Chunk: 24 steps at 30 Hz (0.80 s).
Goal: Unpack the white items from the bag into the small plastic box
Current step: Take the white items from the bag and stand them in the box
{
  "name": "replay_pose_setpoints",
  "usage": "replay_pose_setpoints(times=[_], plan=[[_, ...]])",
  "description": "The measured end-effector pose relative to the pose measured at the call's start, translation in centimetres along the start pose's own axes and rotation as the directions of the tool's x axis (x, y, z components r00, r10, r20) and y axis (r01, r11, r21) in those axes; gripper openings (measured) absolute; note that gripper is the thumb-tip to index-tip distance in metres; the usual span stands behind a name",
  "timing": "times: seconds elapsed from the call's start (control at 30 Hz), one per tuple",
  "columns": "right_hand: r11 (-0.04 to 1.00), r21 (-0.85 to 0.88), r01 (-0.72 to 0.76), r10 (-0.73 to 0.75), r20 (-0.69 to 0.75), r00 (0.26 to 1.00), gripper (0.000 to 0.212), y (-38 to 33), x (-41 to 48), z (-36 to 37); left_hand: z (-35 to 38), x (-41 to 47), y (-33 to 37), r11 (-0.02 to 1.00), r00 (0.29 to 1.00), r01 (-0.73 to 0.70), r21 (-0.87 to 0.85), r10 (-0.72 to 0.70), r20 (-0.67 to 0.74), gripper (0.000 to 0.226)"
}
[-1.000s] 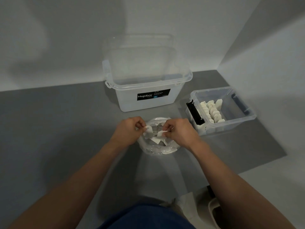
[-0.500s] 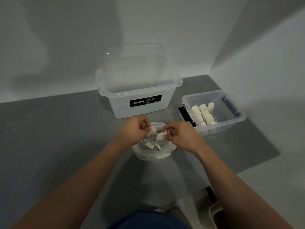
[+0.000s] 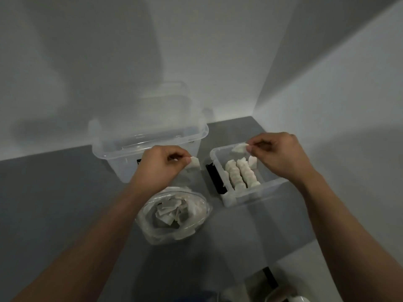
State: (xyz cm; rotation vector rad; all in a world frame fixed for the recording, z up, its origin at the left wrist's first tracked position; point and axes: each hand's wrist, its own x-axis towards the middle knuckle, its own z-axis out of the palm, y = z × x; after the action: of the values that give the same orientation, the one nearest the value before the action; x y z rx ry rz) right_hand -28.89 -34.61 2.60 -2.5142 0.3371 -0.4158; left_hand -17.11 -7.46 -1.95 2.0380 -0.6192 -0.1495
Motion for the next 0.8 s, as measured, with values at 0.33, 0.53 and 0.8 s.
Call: replay_pose_setpoints(times=[0.33,0.53,0.8], plan=[[0.806,-0.586,0.082,0.101,0.273,0.957,0.02,12.4,7.0,0.9,5.5,3.6,4.1,0.991,0.995,-0.096,0.091,0.094,0.022,0.006],[0.505,-0.77,0.39,-0.041,0.43,0.902,0.016,15.9,8.1,4.7,7.6,3.6,3.8,0.979,0.997,-0.071,0.194,0.062,0.05,0.012],[0.43,-0.795,0.428,0.0,0.474,0.88,0.023,15.6,8.5,5.7,8.7,3.3,3.4,0.978,1.0,-0.019,0.206,0.016,0.015,0.013]])
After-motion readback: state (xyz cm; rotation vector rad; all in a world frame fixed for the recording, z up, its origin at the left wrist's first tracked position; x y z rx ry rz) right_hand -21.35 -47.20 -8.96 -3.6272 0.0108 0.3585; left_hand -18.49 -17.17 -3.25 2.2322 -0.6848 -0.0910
